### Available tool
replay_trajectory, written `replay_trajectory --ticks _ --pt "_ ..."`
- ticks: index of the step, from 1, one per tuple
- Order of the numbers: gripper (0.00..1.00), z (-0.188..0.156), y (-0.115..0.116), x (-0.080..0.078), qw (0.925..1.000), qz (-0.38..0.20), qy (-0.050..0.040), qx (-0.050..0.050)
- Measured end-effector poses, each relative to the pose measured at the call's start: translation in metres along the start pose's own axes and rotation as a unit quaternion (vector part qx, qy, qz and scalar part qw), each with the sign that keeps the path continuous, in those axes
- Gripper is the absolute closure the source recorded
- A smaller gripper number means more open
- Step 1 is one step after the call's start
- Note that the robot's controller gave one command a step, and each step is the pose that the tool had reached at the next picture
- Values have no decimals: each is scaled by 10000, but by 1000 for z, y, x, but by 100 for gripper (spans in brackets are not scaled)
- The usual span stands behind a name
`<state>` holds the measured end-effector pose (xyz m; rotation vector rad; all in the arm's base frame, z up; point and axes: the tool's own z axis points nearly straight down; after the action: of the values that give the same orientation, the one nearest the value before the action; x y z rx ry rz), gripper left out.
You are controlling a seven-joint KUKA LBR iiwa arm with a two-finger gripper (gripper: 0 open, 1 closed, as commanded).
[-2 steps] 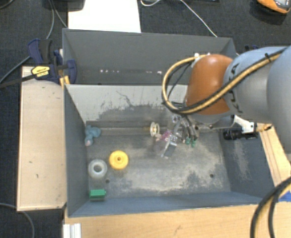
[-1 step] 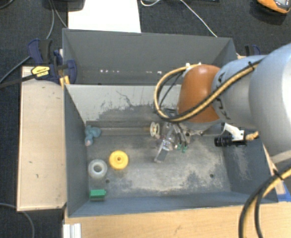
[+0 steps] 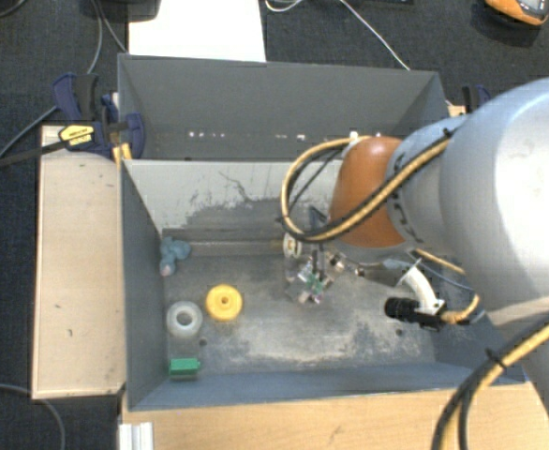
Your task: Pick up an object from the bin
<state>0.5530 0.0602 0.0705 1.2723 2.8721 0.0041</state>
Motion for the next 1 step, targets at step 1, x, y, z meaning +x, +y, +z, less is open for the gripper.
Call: replay_trajectory --ticks 1 --pt "100 0 0 0 10000 -2 0 0"
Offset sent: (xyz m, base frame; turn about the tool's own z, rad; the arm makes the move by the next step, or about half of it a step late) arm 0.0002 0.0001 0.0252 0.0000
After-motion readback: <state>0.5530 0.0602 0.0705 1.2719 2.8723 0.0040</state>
